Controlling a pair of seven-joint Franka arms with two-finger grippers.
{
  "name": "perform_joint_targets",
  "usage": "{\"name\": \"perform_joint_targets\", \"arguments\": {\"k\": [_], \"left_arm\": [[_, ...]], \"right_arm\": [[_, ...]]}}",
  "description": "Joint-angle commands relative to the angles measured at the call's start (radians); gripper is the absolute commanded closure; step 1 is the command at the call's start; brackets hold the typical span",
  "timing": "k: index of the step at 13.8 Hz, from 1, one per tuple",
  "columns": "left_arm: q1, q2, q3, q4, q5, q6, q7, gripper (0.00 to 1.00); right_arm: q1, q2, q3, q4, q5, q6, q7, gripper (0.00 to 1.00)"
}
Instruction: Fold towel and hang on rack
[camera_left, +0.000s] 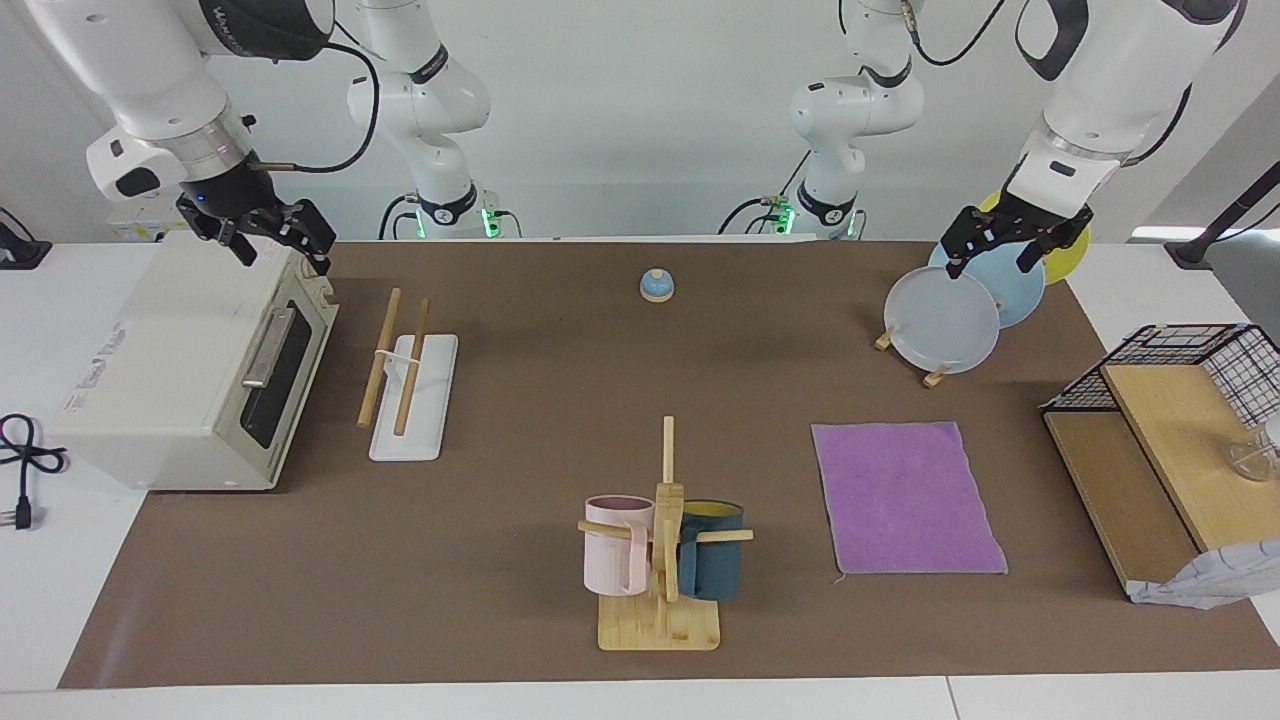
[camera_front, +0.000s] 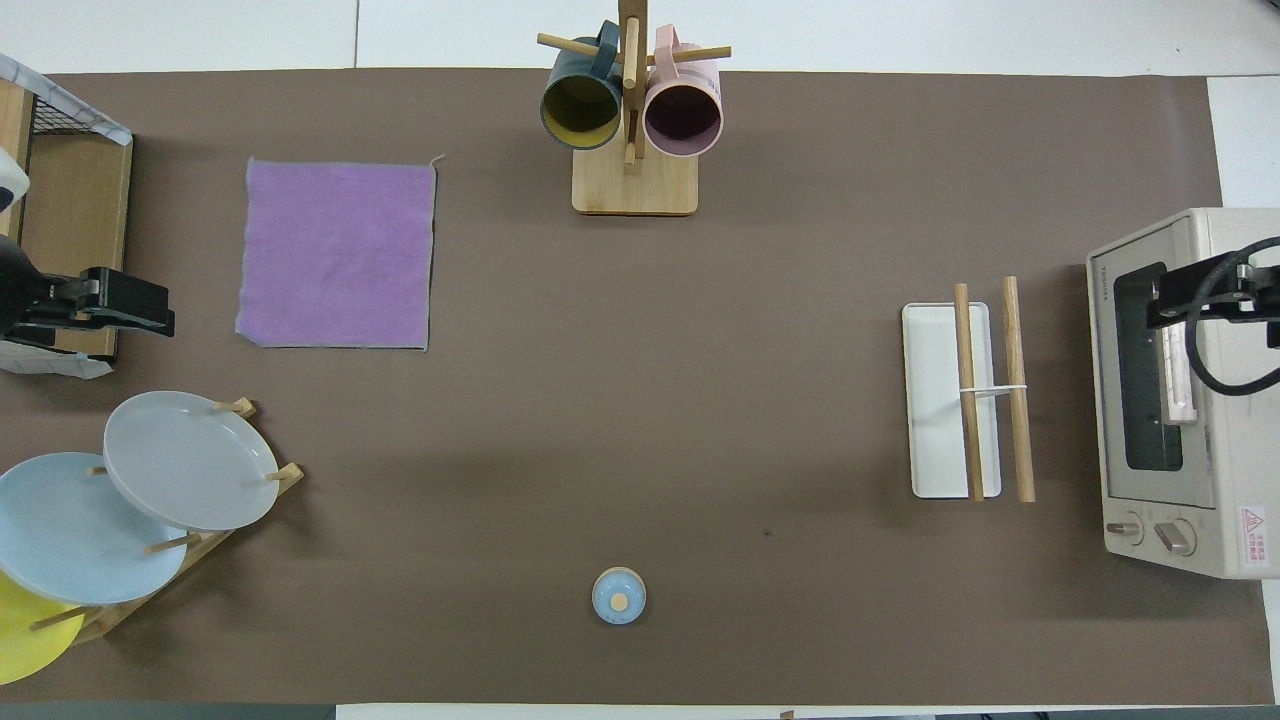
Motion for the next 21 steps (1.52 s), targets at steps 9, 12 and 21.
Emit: {"name": "perform_joint_targets", "arguments": {"k": [9,12,21], "left_arm": [[0.008,-0.032,0.005,-0.020,-0.013,-0.049,-0.001,0.00],[0.011,-0.044,0.017,-0.051,-0.015,-0.030,0.011,0.00],[0.047,-0.067,0.017,-0.170,-0.015,0.154,0.015,0.00]], "right_arm": [[-0.004,-0.016,0.003,-0.016,-0.005,0.011,-0.030,0.00],[-0.004,-0.016,0.003,-0.016,-0.005,0.011,-0.030,0.00],[-0.004,-0.016,0.003,-0.017,-0.002,0.005,-0.030,0.00]]}}
